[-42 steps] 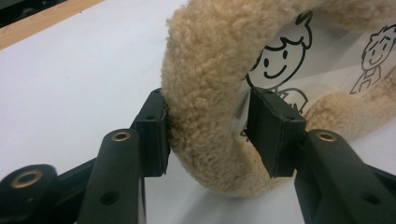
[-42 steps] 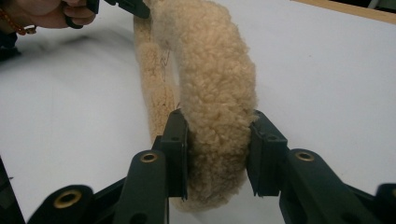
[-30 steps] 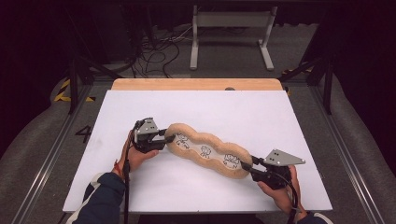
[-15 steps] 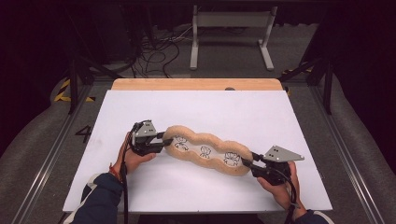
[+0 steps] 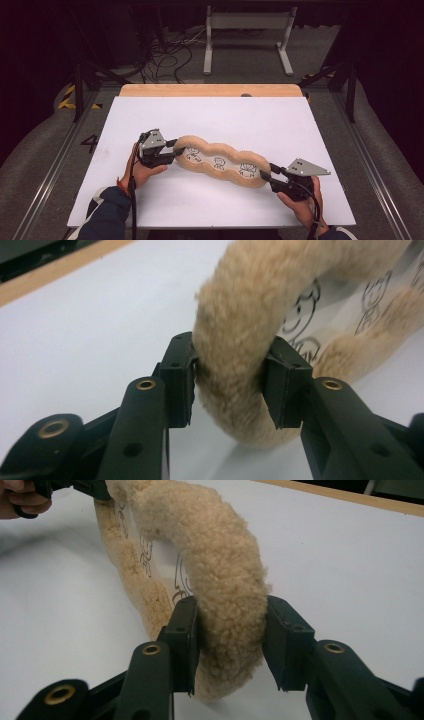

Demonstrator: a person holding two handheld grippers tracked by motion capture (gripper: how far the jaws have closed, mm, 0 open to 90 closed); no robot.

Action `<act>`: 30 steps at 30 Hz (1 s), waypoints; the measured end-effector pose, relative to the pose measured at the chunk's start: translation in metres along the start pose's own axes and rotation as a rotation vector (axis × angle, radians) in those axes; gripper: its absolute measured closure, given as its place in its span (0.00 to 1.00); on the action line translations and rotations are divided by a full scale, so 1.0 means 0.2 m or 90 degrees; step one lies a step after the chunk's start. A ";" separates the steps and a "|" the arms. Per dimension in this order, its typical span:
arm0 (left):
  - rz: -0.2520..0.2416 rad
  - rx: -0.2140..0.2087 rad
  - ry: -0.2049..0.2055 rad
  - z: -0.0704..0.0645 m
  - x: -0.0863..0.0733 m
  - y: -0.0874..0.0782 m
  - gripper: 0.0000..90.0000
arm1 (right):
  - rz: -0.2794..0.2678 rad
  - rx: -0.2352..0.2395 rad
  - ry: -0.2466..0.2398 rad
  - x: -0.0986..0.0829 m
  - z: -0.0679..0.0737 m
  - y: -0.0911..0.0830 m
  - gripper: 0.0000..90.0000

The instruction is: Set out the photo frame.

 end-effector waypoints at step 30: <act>0.027 0.004 0.002 -0.07 -0.07 -0.11 0.72 | 0.006 -0.013 -0.029 0.04 -0.08 0.10 0.73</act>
Point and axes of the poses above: each handheld gripper's, and its own axes: y roughly forward along the jaws, x roughly out of its top, z roughly to its left, the point moved 6 cm from there along y, roughly forward along the jaws, and after that the axes turned 8 degrees about -y, right-handed, at the moved point
